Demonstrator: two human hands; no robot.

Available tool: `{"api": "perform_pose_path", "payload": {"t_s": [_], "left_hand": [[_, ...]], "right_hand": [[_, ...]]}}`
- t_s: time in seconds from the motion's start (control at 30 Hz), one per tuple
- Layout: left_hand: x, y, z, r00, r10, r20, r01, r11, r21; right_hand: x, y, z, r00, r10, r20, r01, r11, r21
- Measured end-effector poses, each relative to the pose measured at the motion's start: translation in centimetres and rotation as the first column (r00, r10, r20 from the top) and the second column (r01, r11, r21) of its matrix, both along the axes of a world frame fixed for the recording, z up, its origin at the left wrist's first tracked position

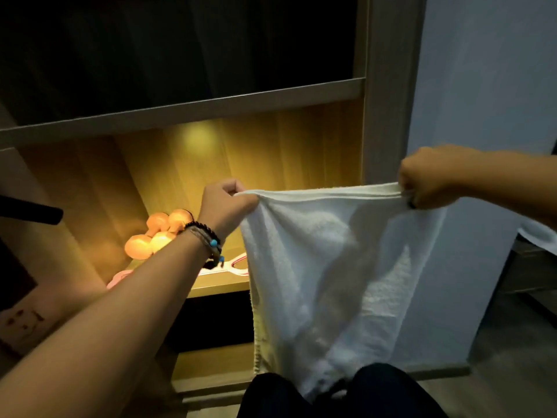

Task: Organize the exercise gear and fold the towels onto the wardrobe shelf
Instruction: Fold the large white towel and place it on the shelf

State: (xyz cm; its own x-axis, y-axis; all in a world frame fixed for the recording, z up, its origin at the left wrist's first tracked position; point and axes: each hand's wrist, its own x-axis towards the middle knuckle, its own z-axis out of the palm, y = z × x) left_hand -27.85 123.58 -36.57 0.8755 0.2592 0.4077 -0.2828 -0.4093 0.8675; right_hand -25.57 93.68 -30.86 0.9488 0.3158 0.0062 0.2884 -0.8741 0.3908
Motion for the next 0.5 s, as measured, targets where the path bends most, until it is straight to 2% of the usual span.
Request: {"api": "perform_pose_path", "payload": {"t_s": [0.03,0.1,0.17,0.23,0.33,0.4,0.5], "left_hand": [[-0.7,-1.0,-0.2,0.999,-0.042,-0.003,0.042,0.999,-0.007],[-2.2,-2.9,-0.7,0.992,-0.129,0.009,0.129,0.992,-0.005],[-3.8,-4.6,-1.1,0.978,-0.206,0.024,0.206,0.978,-0.014],[-5.0,-5.9,-1.3,0.965,-0.258,0.033,0.260,0.965,-0.037],[-6.6,-6.4,-1.8,0.962,-0.267,0.062,0.273,0.955,-0.113],[-7.7,-5.8,-2.4,0.965,-0.242,0.096,0.255,0.954,-0.155],[-9.4,-4.7,-4.5,0.958,-0.245,0.151,0.277,0.926,-0.257]], "right_hand": [[-0.6,-0.1,-0.3,0.999,0.022,-0.040,-0.021,1.000,0.009],[-1.8,0.1,-0.9,0.980,0.178,-0.088,-0.157,0.966,0.204],[-3.5,1.5,-1.3,0.930,0.359,-0.075,-0.284,0.834,0.473],[-5.2,3.5,-2.0,0.887,0.456,-0.075,-0.308,0.704,0.640],[-6.4,5.8,-4.0,0.857,0.505,-0.101,-0.228,0.549,0.804],[-6.9,6.5,-5.5,0.853,0.520,-0.035,-0.229,0.433,0.872],[-7.9,6.8,-8.0,0.855,0.509,0.097,-0.293,0.321,0.901]]}}
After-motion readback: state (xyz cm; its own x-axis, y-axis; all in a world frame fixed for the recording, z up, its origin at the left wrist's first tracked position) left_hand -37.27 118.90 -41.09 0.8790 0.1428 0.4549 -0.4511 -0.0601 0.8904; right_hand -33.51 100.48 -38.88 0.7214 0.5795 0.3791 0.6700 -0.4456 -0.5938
